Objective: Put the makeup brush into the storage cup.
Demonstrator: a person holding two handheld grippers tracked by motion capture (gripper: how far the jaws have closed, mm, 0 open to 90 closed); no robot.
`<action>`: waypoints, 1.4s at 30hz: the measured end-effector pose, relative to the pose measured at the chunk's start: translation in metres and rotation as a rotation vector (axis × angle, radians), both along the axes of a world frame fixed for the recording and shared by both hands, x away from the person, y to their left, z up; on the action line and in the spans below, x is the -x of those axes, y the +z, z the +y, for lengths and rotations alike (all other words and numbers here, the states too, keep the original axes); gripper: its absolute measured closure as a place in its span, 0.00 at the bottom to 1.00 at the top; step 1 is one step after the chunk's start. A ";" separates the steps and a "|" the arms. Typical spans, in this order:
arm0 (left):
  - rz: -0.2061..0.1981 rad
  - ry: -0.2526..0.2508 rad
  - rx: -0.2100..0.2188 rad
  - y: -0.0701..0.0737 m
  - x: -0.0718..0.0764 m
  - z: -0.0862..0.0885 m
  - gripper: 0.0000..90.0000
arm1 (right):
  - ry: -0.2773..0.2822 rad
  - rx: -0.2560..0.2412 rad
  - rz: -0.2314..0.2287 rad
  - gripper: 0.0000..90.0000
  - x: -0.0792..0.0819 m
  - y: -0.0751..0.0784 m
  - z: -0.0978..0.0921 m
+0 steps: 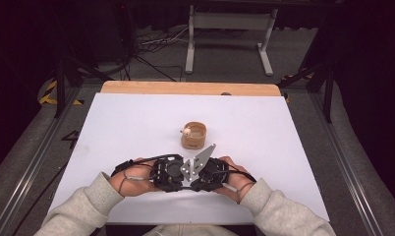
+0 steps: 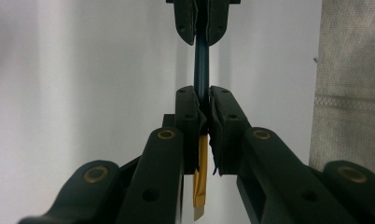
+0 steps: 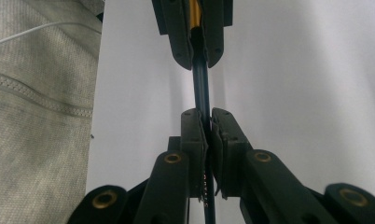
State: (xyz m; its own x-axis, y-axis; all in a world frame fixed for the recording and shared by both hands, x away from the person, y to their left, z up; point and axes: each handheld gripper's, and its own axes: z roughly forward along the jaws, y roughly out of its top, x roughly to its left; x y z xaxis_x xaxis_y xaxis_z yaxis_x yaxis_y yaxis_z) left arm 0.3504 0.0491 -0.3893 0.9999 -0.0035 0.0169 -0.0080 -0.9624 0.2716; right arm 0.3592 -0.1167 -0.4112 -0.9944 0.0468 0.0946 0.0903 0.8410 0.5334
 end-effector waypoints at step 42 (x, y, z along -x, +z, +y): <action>-0.001 0.162 0.263 0.026 -0.003 0.034 0.38 | -0.043 -0.063 -0.042 0.95 -0.002 0.014 -0.015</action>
State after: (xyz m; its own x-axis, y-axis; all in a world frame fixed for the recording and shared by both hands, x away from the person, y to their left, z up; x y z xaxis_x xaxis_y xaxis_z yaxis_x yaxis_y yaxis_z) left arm 0.3538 0.0831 -0.3637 0.9870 0.1607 -0.0029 0.1396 -0.8478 0.5117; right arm 0.3612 -0.1318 -0.3975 -0.9948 0.0844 0.0571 0.1018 0.8015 0.5893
